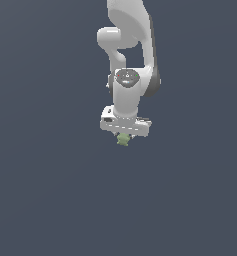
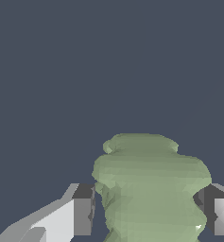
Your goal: Pick up the object and move it to a goal position.
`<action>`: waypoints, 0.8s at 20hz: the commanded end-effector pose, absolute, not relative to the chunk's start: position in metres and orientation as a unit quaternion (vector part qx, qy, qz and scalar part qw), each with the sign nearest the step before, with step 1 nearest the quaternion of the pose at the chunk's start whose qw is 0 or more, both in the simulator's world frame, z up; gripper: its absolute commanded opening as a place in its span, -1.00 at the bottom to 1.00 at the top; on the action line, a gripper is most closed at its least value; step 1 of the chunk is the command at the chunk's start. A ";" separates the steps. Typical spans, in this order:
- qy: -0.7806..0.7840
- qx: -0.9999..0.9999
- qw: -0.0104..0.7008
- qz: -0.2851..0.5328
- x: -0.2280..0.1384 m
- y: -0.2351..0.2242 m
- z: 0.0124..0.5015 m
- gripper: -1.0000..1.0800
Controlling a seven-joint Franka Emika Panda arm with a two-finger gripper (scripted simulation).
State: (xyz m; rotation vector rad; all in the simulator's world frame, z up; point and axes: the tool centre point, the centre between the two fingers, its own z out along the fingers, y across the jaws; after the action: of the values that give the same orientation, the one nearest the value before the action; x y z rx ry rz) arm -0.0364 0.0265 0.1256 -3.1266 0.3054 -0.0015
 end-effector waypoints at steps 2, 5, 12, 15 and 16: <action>0.097 -0.995 0.000 -0.001 -0.038 0.033 0.161 -1.00; 0.097 -0.995 0.000 -0.001 -0.040 0.039 0.195 -1.00; 0.097 -0.995 -0.001 -0.001 -0.044 0.054 0.274 -1.00; 0.097 -0.995 -0.001 -0.001 -0.045 0.060 0.307 -1.00; 0.097 -0.995 -0.001 -0.001 -0.046 0.062 0.318 -1.00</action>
State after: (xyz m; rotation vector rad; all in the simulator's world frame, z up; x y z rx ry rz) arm -0.0445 0.0594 0.3013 -3.1273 0.3058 -0.0034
